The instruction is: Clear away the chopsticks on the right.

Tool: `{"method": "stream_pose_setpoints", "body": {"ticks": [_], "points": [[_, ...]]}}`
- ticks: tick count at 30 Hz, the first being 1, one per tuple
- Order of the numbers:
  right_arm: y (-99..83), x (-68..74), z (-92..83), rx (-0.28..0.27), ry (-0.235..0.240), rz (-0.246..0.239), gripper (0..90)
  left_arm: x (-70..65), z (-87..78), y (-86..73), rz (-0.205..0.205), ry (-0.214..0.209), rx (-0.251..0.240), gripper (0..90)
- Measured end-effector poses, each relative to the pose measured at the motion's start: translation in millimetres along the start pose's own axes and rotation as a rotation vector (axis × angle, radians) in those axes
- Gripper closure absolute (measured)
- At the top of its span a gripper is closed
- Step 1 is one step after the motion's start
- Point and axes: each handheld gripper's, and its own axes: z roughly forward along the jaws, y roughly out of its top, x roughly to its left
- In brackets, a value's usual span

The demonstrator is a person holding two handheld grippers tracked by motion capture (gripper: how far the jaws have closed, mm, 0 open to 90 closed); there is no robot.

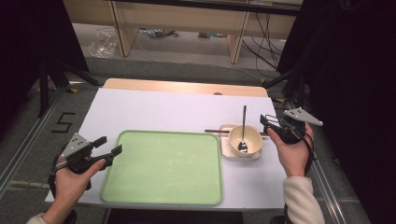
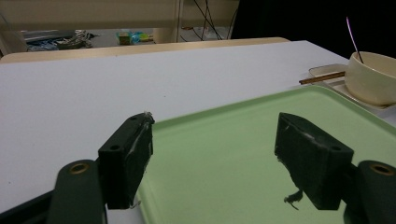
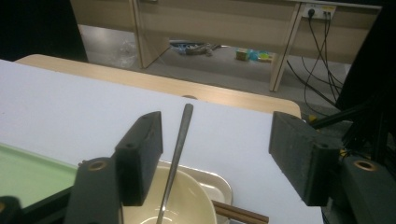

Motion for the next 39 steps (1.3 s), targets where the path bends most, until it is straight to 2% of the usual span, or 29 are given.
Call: {"method": "stream_pose_setpoints", "body": {"ticks": [2, 3, 4, 5, 9, 10, 11, 12, 13, 14, 16, 18, 19, 20, 21, 27, 30, 31, 32, 33, 34, 35, 39], "points": [[1.0, 0.5, -0.6, 0.016, 0.002, -0.018, 40.6, 0.0, 0.4, -0.3, -0.003, -0.002, 0.001, 27.8], [0.8, 3.4, 1.1, 0.023, 0.019, -0.013, 46.0, -0.2, 0.5, -0.5, -0.005, -0.004, 0.003, 27.8], [0.8, 3.4, 1.1, 0.023, 0.019, -0.013, 46.0, -0.2, 0.3, -0.6, -0.006, -0.005, 0.003, 27.8], [1.7, 6.2, 3.1, 0.074, 0.050, -0.015, 53.9, -0.2, -0.6, -0.8, -0.004, -0.007, 0.004, 27.9], [3.5, 10.0, 7.5, 0.079, 0.059, -0.026, 58.8, 0.1, -3.5, -3.1, -0.007, -0.017, 0.004, 27.9], [6.3, 15.1, 8.8, 0.087, 0.069, -0.006, 63.3, 0.6, -4.9, -3.2, -0.009, -0.013, 0.002, 28.0], [6.3, 15.1, 8.8, 0.087, 0.069, -0.006, 63.3, 0.9, -6.1, -2.7, -0.009, -0.004, -0.001, 28.0], [7.9, 19.1, 10.1, 0.102, 0.074, 0.022, 63.7, 0.8, -6.7, -2.2, -0.007, -0.001, -0.004, 28.1], [8.7, 19.1, 13.7, 0.089, 0.079, -0.019, 65.2, 0.4, -6.8, -2.0, -0.004, 0.001, -0.003, 28.2], [10.5, 24.6, 17.2, 0.133, 0.071, -0.050, 69.7, -1.0, -5.2, -2.0, -0.006, -0.004, -0.003, 28.3], [10.4, 27.9, 20.5, 0.131, 0.074, -0.045, 71.3, -1.2, -4.5, -1.9, 0.000, -0.008, 0.000, 28.4], [13.0, 31.6, 24.2, 0.173, 0.085, -0.045, 77.0, -2.4, -3.6, -2.2, -0.003, -0.011, 0.004, 28.3], [16.6, 33.4, 29.6, 0.202, 0.096, -0.069, 83.0, -2.6, -3.7, -2.4, -0.004, -0.010, 0.004, 28.3], [16.6, 33.4, 29.6, 0.202, 0.096, -0.069, 83.0, -2.3, -4.1, -2.4, -0.003, -0.008, 0.004, 28.3], [21.2, 36.5, 34.8, 0.222, 0.083, -0.059, 86.6, -1.7, -4.3, -2.5, -0.002, -0.007, 0.004, 28.3], [34.5, 46.3, 50.1, 0.272, 0.073, -0.044, 90.0, -0.9, -3.8, -3.9, -0.009, -0.008, 0.005, 28.3], [41.6, 53.5, 62.2, 0.298, 0.085, -0.035, 90.0, -1.2, -3.8, -3.9, -0.009, -0.010, 0.008, 28.3], [44.4, 58.6, 71.5, 0.306, 0.088, -0.040, 90.0, -1.2, -3.5, -4.3, -0.007, -0.010, 0.013, 28.3], [44.4, 58.6, 71.5, 0.306, 0.088, -0.040, 90.0, -1.2, -3.5, -4.3, -0.007, -0.010, 0.013, 28.4], [47.6, 62.3, 80.9, 0.328, 0.105, -0.050, 90.0, -1.1, -3.3, -4.6, -0.007, -0.010, 0.015, 28.4], [47.6, 62.3, 80.9, 0.328, 0.105, -0.050, 90.0, -1.1, -3.2, -4.8, -0.008, -0.008, 0.017, 28.4], [50.4, 68.1, 86.9, 0.363, 0.106, -0.031, 90.0, -0.8, -3.0, -4.8, -0.007, -0.008, 0.017, 28.5], [53.2, 72.1, 97.6, 0.394, 0.111, -0.025, 90.0, -1.1, -2.3, -5.5, -0.007, -0.014, 0.018, 28.6]]}}
